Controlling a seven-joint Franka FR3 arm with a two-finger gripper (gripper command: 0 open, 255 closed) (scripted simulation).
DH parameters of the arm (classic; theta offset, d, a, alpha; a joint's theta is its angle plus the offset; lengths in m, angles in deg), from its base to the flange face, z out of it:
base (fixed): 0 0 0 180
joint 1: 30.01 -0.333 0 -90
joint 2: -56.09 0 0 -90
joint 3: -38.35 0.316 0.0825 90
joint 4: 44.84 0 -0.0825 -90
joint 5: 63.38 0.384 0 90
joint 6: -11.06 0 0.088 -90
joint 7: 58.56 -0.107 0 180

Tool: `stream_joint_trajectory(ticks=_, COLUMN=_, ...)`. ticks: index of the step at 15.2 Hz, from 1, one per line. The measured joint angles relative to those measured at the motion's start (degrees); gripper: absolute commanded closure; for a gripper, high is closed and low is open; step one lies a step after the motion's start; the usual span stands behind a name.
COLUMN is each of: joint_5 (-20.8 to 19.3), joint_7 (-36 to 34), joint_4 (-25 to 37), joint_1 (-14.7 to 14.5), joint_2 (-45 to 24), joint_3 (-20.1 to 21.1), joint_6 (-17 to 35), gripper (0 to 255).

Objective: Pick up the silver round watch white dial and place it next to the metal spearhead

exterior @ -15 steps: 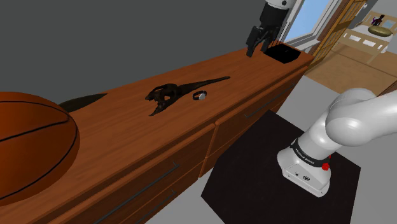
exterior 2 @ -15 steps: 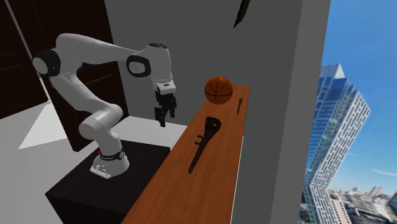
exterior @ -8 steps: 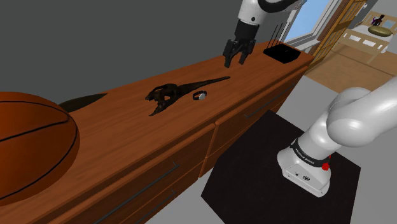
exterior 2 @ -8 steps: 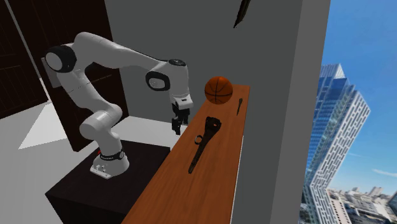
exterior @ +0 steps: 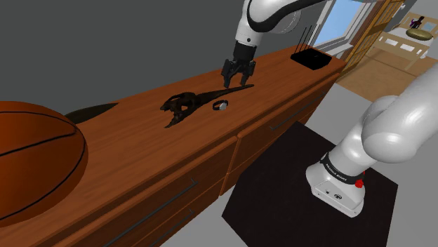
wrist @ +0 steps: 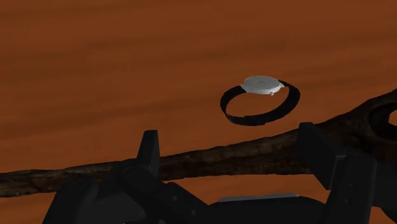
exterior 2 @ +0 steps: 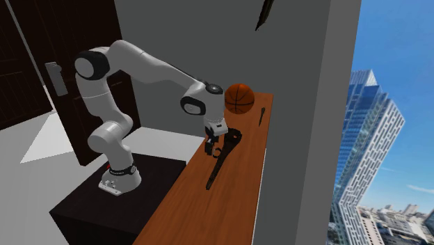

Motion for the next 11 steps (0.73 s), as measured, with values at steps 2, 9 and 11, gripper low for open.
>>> stream_joint_trajectory(ticks=2, joint_5=1.73, joint_7=0.75, joint_4=0.91, joint_1=-0.37, joint_2=-2.92, joint_3=0.13, joint_6=1.34, gripper=0)
stream_joint_trajectory(ticks=9, joint_5=3.45, joint_7=1.53, joint_4=-0.64, joint_1=-1.11, joint_2=-6.72, joint_3=0.83, joint_6=6.57, gripper=0)
stream_joint_trajectory(ticks=11, joint_5=3.57, joint_7=1.65, joint_4=-0.83, joint_1=-1.15, joint_2=-7.04, joint_3=0.87, joint_6=7.09, gripper=0)
